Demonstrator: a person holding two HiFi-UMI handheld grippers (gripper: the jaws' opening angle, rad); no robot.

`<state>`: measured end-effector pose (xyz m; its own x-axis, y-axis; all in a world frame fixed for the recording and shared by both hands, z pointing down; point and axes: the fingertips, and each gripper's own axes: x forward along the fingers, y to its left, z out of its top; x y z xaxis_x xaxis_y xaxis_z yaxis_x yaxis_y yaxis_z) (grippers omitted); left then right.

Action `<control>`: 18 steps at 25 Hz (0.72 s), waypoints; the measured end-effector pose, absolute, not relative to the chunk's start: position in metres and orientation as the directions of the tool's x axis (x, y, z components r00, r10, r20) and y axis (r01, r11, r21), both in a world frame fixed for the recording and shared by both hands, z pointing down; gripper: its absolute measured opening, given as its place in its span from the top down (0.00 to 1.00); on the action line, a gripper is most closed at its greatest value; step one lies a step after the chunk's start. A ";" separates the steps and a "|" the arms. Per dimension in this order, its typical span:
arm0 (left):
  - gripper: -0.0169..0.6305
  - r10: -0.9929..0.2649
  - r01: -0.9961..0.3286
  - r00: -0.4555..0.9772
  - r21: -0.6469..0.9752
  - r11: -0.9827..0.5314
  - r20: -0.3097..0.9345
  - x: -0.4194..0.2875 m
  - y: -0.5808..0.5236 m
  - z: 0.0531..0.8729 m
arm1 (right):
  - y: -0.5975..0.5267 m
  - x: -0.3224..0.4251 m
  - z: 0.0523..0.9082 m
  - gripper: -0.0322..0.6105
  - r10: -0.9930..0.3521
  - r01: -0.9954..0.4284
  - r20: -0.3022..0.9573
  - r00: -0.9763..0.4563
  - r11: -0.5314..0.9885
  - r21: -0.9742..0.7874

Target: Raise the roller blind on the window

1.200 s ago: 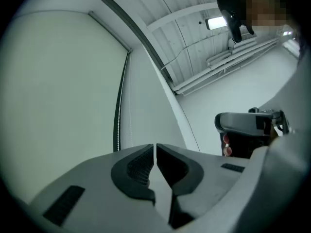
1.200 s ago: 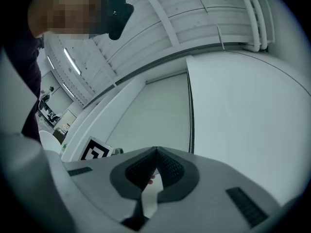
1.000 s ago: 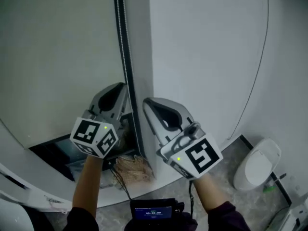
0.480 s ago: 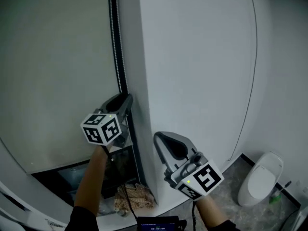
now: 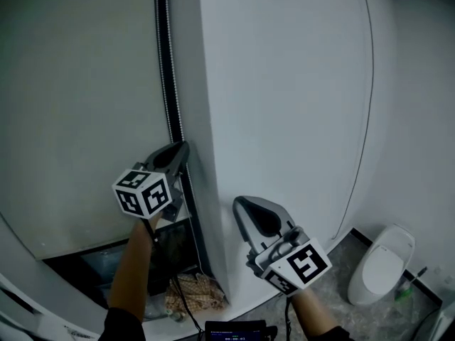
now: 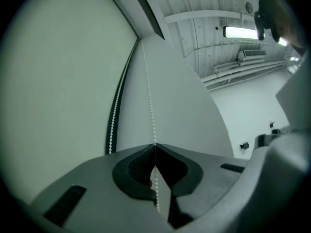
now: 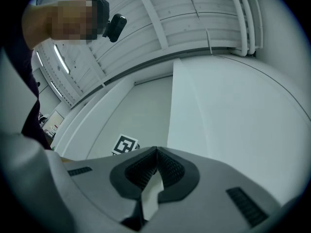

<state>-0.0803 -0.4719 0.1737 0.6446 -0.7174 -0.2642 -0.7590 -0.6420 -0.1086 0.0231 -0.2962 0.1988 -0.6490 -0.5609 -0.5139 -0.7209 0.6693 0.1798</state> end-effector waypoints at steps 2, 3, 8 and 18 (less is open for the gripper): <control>0.95 -0.720 -0.769 0.636 -0.148 -0.622 -0.280 -0.078 -0.446 0.179 | -0.295 0.023 0.198 0.94 -0.564 -0.723 -0.506 -0.653 0.663 0.195; 0.95 -0.722 -0.777 0.626 -0.159 -0.609 -0.295 -0.078 -0.432 0.180 | -0.297 0.024 0.199 0.94 -0.574 -0.728 -0.494 -0.653 0.656 0.200; 0.95 -0.760 -0.838 0.541 -0.306 -0.452 -0.360 -0.071 -0.364 0.172 | -0.311 0.009 0.179 0.94 -0.573 -0.679 -0.424 -0.701 0.718 0.153; 0.95 -0.756 -0.828 0.552 -0.339 -0.447 -0.352 -0.097 -0.255 0.185 | -0.284 -0.070 0.057 0.90 -0.150 -0.176 -0.497 -0.855 0.984 0.006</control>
<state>-0.0975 -0.2548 0.1854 0.5520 -0.7557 -0.3524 -0.8279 -0.4465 -0.3394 -0.0696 -0.2842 0.0569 -0.8549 -0.1499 -0.4966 -0.1760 0.9844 0.0059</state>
